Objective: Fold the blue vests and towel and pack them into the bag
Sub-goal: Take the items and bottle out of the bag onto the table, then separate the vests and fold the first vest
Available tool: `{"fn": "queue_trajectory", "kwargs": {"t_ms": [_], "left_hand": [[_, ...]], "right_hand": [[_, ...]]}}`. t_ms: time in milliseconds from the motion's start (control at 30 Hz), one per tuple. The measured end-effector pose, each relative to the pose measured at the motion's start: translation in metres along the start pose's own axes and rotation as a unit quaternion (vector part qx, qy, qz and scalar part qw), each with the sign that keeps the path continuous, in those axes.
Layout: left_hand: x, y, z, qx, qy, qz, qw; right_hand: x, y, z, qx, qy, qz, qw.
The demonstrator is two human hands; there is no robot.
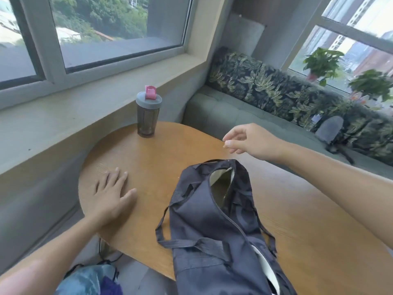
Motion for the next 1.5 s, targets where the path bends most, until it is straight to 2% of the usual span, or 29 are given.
{"fn": "queue_trajectory", "kwargs": {"t_ms": [100,167,300,433,533,667,767,900,1033,1133,1200,1300,1367,1500], "left_hand": [[-0.009,-0.012,-0.003,0.027,-0.023,0.090,0.995],[-0.026,-0.017,0.003,0.013,-0.011,0.158,0.987],[-0.109,-0.034,0.043,-0.026,0.109,0.213,0.970],[-0.187,-0.053,0.093,-0.068,0.264,0.226,0.935],[-0.224,-0.055,0.131,-0.051,0.347,0.205,0.914],[-0.258,-0.036,0.166,0.006,0.441,0.132,0.888],[-0.264,-0.017,0.170,0.048,0.442,0.047,0.895],[-0.266,-0.003,0.174,0.075,0.414,-0.043,0.906],[-0.271,0.001,0.179,0.098,0.388,-0.090,0.912],[-0.277,0.000,0.181,0.106,0.347,-0.131,0.923],[-0.281,0.000,0.183,0.112,0.321,-0.186,0.922],[-0.300,0.002,0.183,0.135,0.315,-0.267,0.901],[-0.322,0.008,0.177,0.158,0.319,-0.295,0.887],[-0.379,0.017,0.170,0.154,0.386,-0.353,0.838]], "right_hand": [[-0.018,0.000,0.046,0.008,0.023,0.002,1.000],[-0.028,0.008,0.071,0.026,0.031,-0.002,0.999],[-0.044,0.034,0.109,0.070,0.033,-0.028,0.997],[-0.049,0.057,0.135,0.091,0.015,-0.075,0.993],[-0.051,0.070,0.128,0.049,-0.005,-0.058,0.997],[-0.050,0.072,0.110,-0.033,-0.048,0.023,0.998],[-0.042,0.069,0.095,-0.041,-0.082,0.097,0.991],[-0.037,0.071,0.074,0.012,-0.115,0.245,0.963],[-0.040,0.079,0.068,0.056,-0.138,0.435,0.888],[-0.056,0.080,0.069,0.029,-0.134,0.561,0.817],[-0.073,0.074,0.076,0.004,-0.112,0.594,0.797],[-0.100,0.056,0.098,-0.010,-0.064,0.609,0.791],[-0.119,0.040,0.120,-0.011,-0.026,0.597,0.801],[-0.157,0.000,0.181,-0.003,0.064,0.556,0.829]]}}
Point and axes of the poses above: each hand's wrist, its own z-axis away from the middle knuckle, its own y-axis out of the palm, x = y × z, the point moved 2 cm from there along -z, towards the middle knuckle, and after that the axes turned 7 degrees about z, right-handed, at the moved point
